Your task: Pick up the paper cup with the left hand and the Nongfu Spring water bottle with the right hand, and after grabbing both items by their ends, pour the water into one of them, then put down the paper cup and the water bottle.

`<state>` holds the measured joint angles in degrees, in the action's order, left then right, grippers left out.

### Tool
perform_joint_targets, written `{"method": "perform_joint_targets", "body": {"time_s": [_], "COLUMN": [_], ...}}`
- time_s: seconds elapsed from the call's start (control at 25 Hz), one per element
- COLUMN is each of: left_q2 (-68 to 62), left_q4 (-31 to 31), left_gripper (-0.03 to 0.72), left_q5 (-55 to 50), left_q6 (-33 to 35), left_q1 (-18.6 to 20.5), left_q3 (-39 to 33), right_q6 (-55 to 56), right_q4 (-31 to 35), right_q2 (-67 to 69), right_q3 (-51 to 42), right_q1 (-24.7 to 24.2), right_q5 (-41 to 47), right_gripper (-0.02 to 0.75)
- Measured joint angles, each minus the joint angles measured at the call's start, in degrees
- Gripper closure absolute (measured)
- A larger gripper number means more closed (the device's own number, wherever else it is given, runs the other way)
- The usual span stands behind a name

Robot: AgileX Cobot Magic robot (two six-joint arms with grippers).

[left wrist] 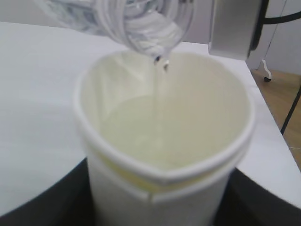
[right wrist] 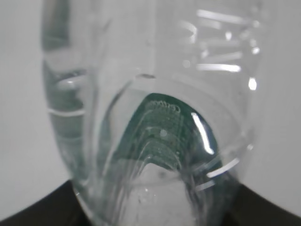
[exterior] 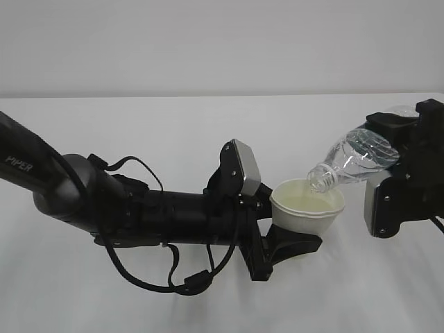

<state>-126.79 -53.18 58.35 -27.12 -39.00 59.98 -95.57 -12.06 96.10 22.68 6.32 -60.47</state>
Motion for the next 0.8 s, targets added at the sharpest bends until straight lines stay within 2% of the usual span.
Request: {"method": "perform_joint_targets", "body": {"time_s": [0.8], "left_q2": [0.0], "left_q4": [0.0], "left_gripper": [0.237], "left_q5": [0.0], "left_q6": [0.0], "left_q1": [0.0], "left_q3": [0.0], "right_q6": [0.0], "right_q4": [0.0], "right_q2": [0.0], "right_q3": [0.0], "right_q1": [1.3], "right_q5": [0.0], "right_gripper": [0.372]}}
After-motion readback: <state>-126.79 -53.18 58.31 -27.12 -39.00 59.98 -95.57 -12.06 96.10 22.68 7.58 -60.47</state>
